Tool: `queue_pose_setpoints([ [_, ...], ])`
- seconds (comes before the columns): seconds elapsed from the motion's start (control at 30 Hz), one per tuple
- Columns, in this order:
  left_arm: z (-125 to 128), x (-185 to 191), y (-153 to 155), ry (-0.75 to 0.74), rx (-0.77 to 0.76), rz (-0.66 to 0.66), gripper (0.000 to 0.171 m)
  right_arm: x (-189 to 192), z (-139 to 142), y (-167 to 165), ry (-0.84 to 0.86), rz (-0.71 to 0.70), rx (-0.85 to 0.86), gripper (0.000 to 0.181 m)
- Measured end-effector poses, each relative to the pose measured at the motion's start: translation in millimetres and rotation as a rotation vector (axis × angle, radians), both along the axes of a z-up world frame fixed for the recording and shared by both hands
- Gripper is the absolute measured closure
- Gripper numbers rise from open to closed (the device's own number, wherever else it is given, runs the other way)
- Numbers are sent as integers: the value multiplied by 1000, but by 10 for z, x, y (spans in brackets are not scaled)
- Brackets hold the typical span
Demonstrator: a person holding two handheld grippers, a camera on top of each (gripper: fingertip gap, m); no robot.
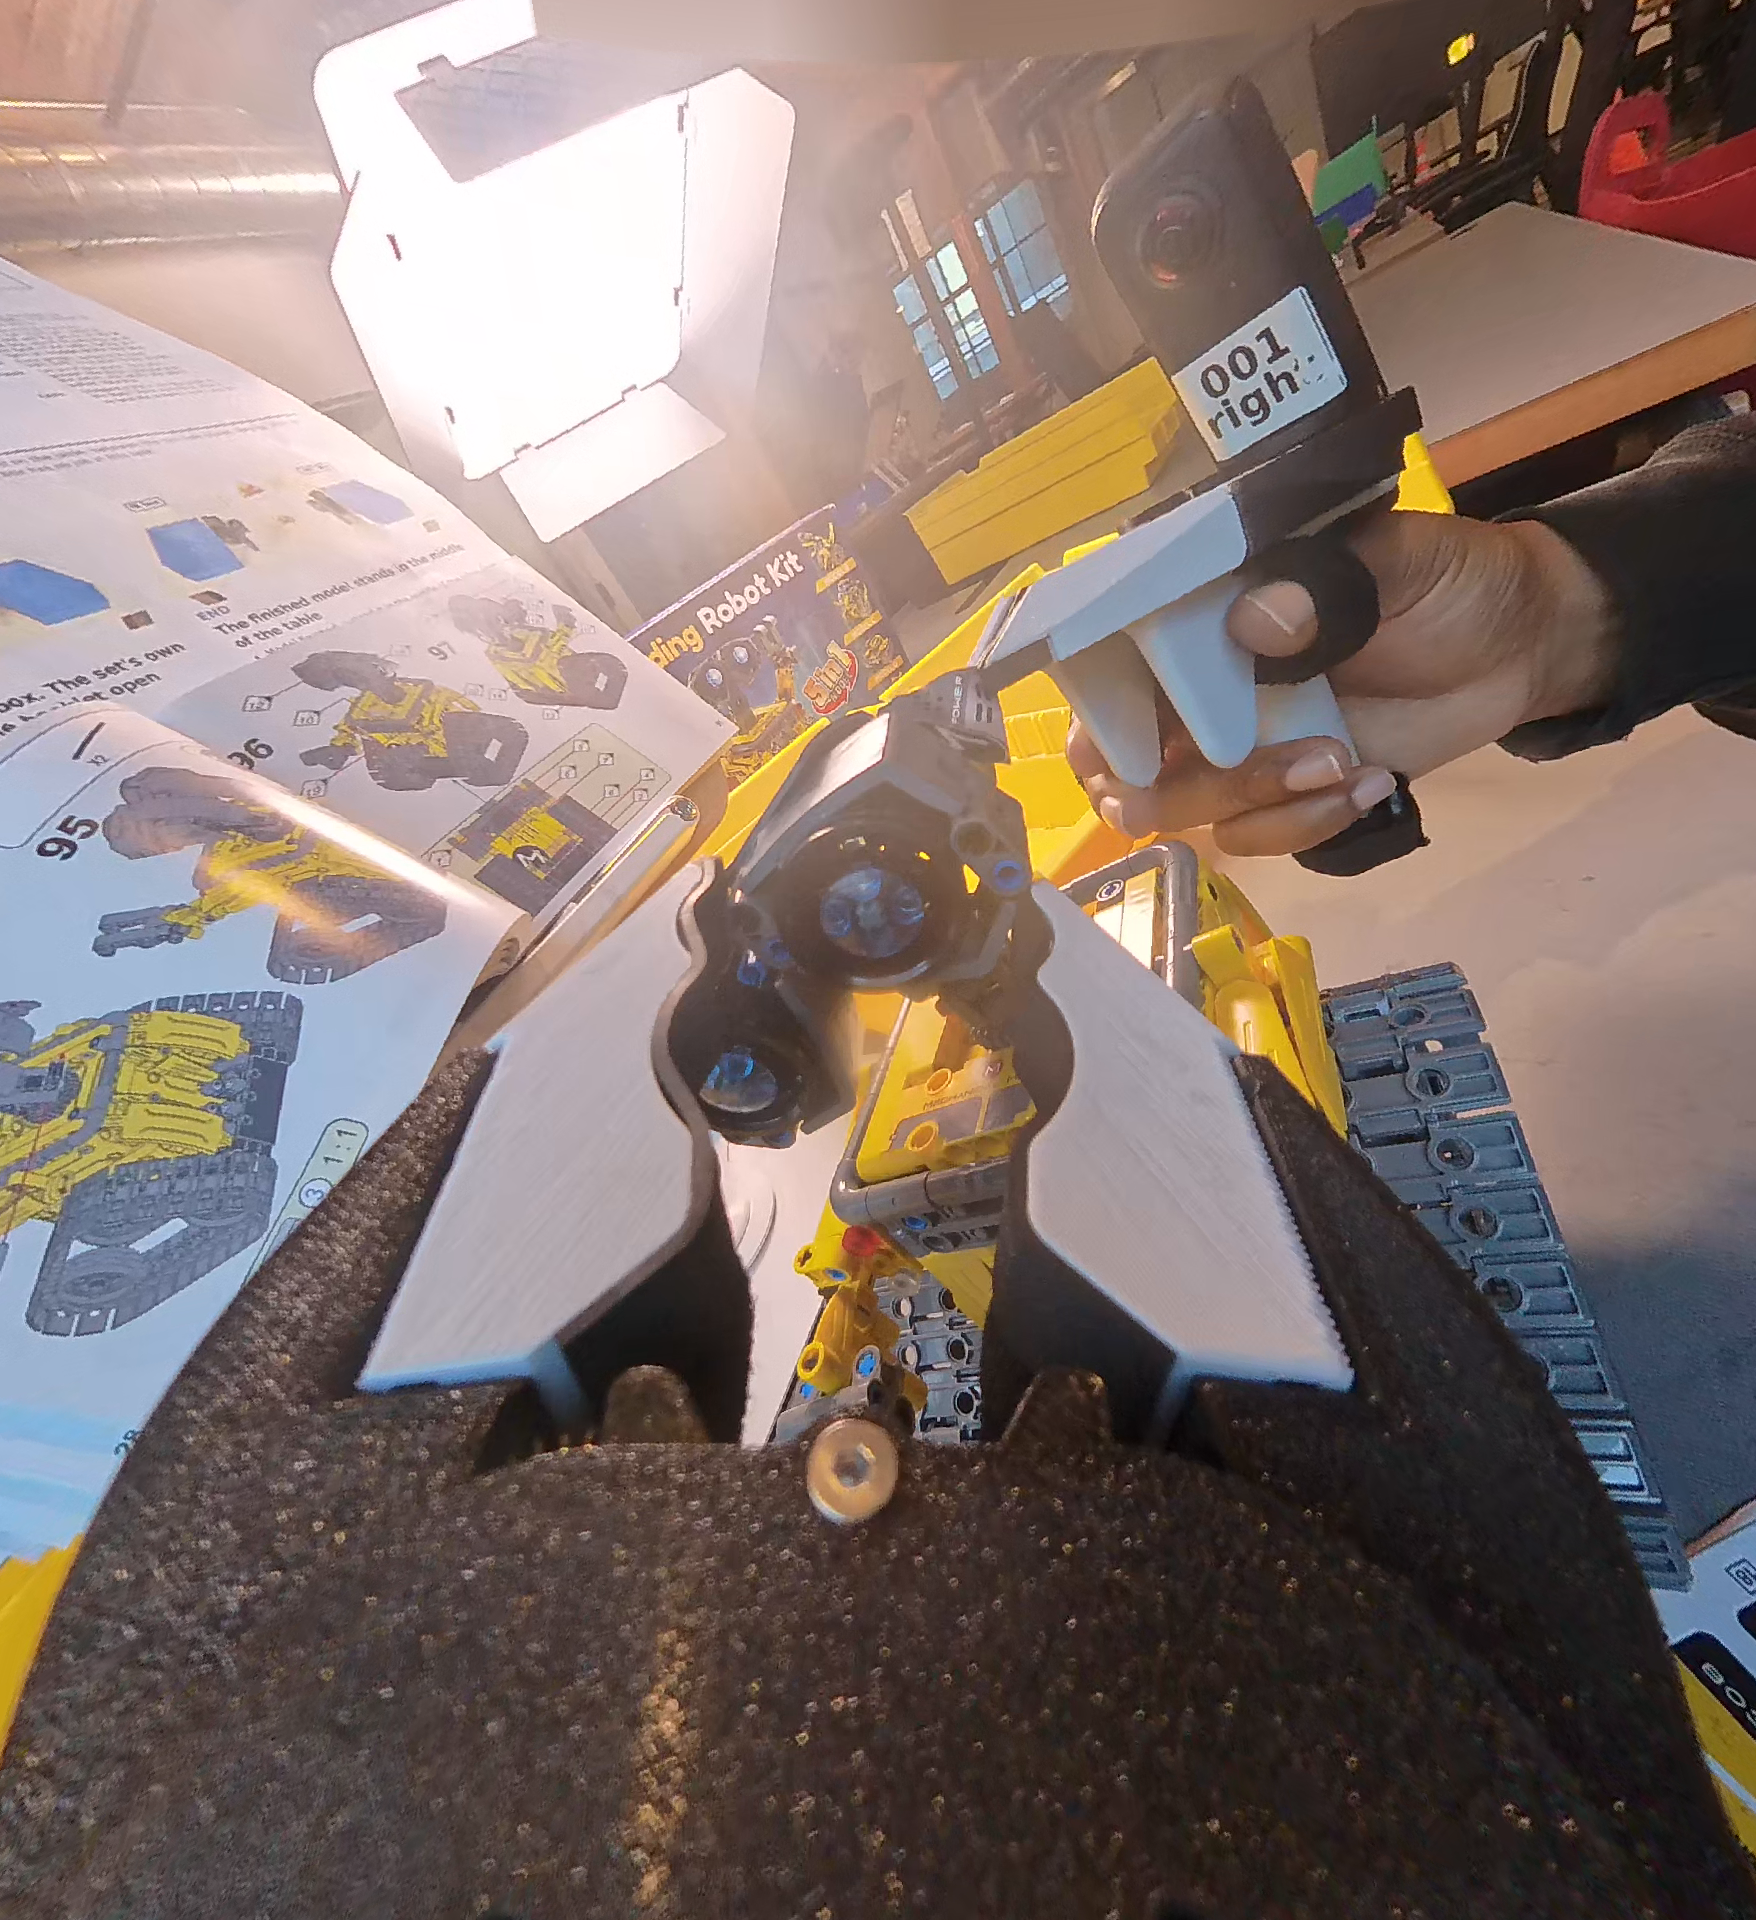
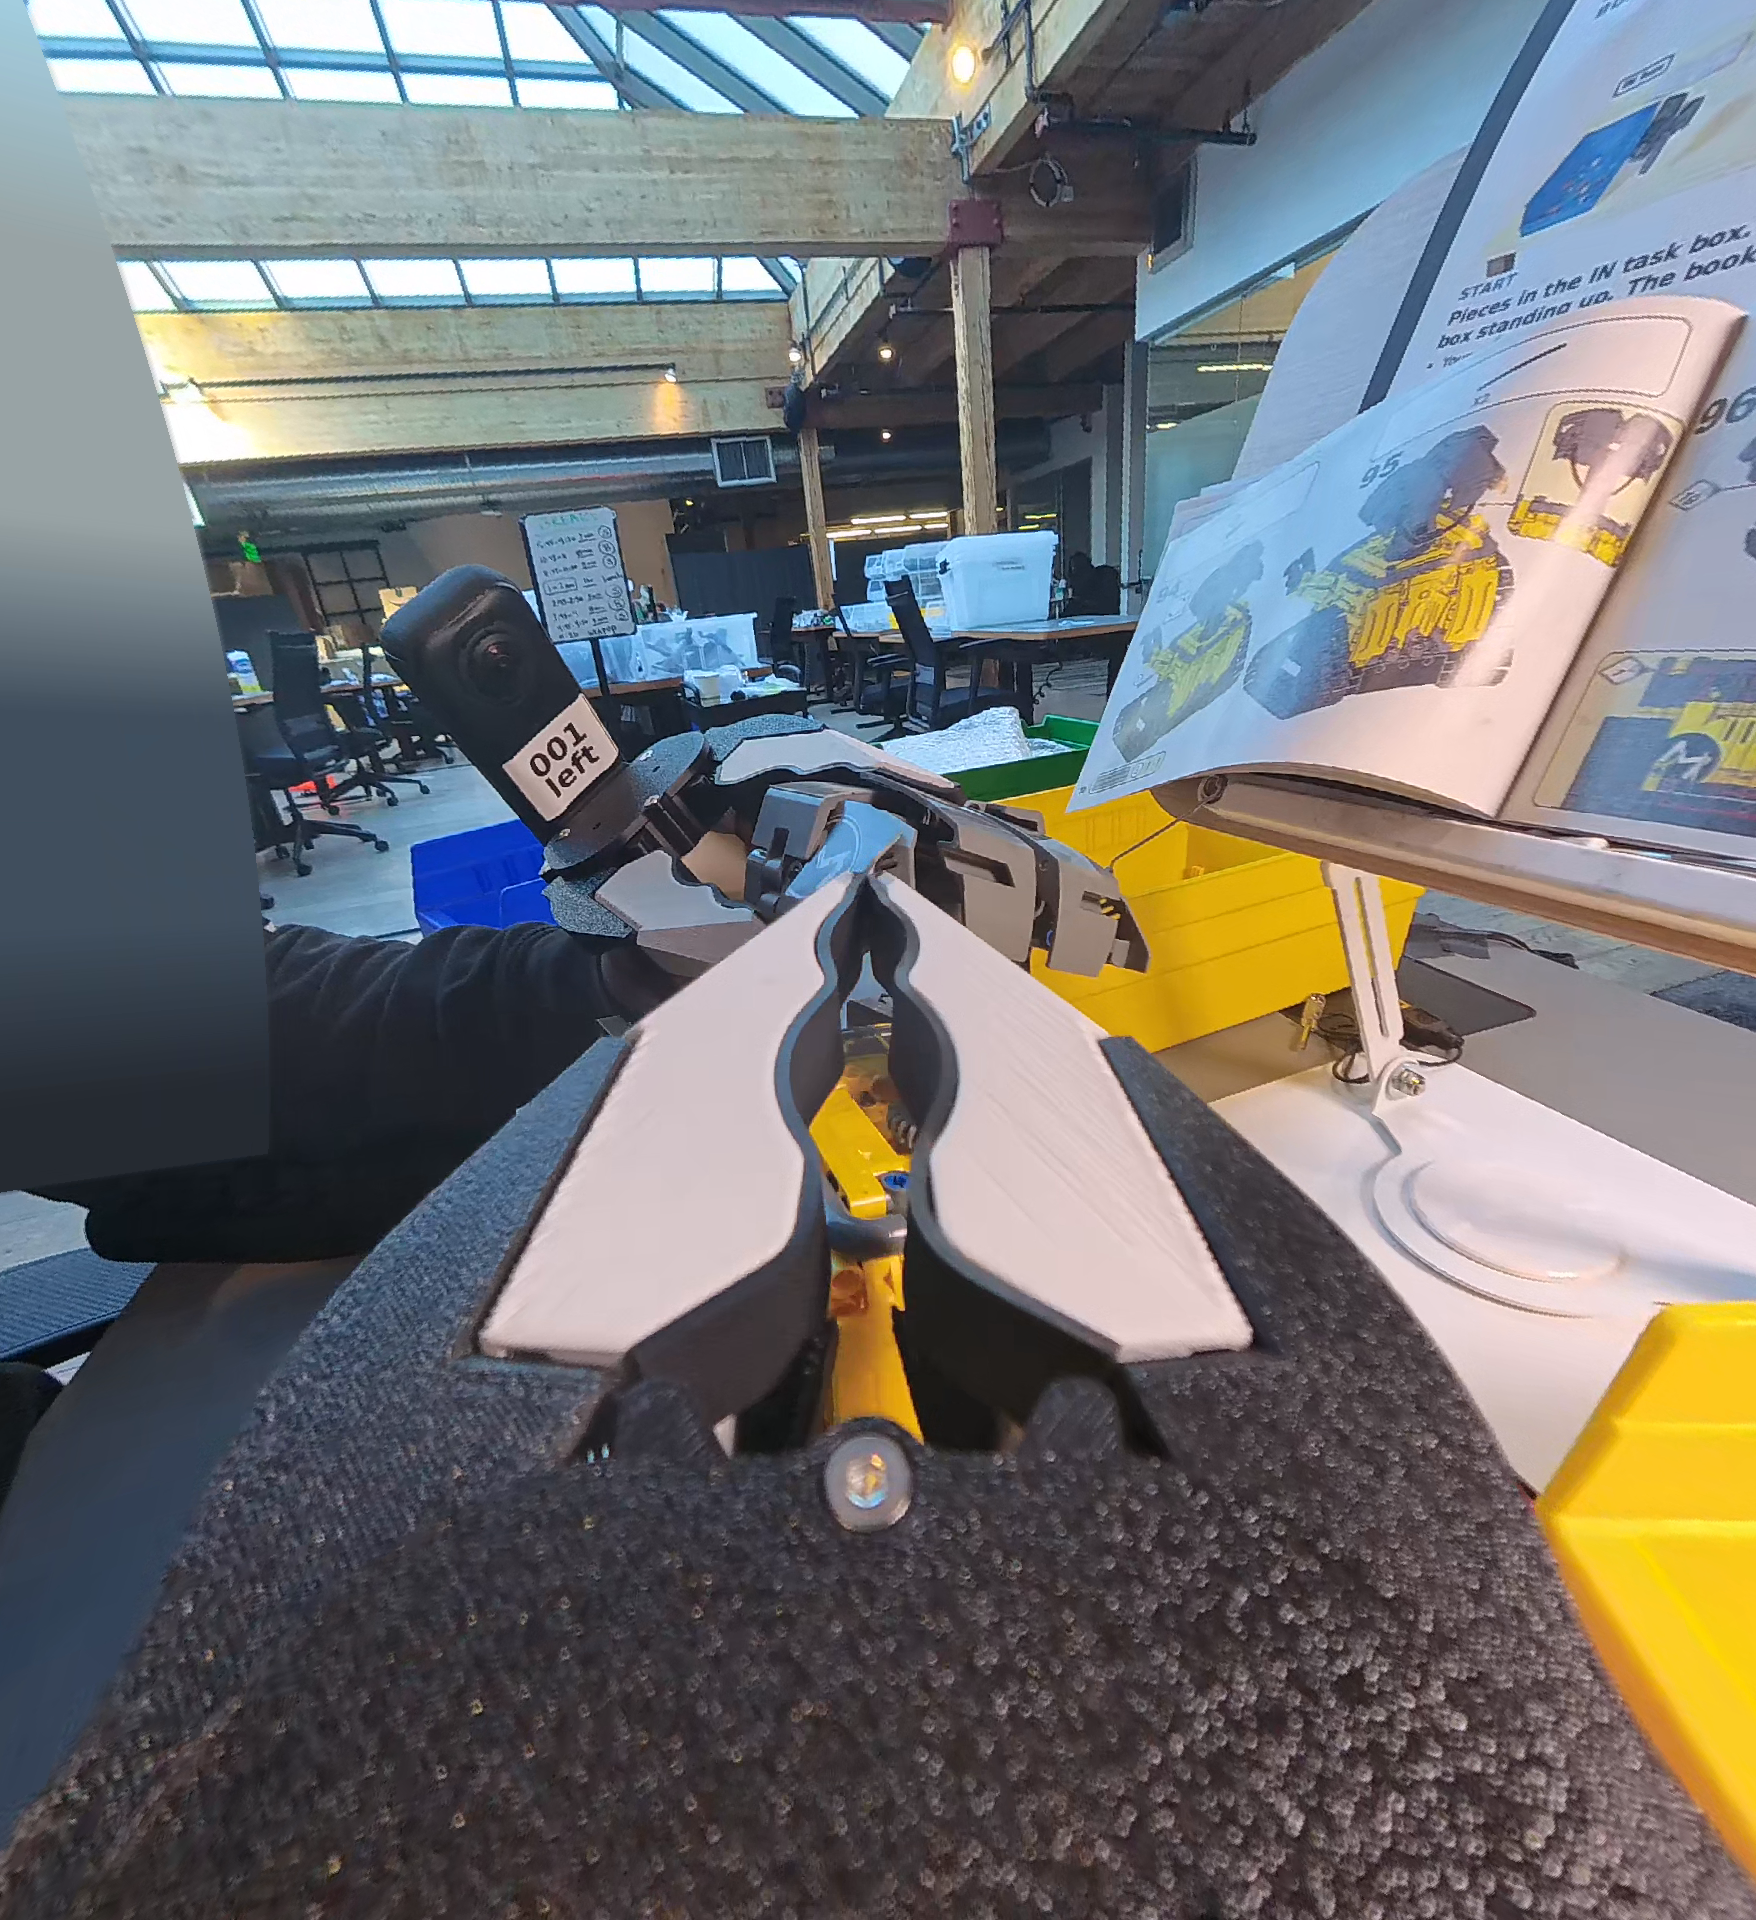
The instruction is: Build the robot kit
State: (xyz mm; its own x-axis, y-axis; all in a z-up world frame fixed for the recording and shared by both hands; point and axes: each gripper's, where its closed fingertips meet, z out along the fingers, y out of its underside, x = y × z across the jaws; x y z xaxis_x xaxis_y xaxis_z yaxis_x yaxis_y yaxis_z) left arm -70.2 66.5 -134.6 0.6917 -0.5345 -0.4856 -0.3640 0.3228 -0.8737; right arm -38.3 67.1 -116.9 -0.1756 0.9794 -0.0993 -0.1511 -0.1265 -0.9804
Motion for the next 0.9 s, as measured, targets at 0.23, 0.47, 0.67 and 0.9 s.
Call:
queue_pose_setpoints([
  [0.23, -1, -1, 1, -1, 0, 1, 119, -9, -21, 9, -11, -17, 22, 181],
  [0.47, -2, 0, -2, 1, 0, 3, 119, -7, -31, 9, -17, -29, 45, 181],
  [0.67, -3, 5, -2, 5, -1, 5, 119, 4, -33, 5, -28, -49, 90, 179],
  [0.9, -5, -4, -1, 4, -5, 6, 119, 136, -4, 145, -27, -97, 162, 171],
])
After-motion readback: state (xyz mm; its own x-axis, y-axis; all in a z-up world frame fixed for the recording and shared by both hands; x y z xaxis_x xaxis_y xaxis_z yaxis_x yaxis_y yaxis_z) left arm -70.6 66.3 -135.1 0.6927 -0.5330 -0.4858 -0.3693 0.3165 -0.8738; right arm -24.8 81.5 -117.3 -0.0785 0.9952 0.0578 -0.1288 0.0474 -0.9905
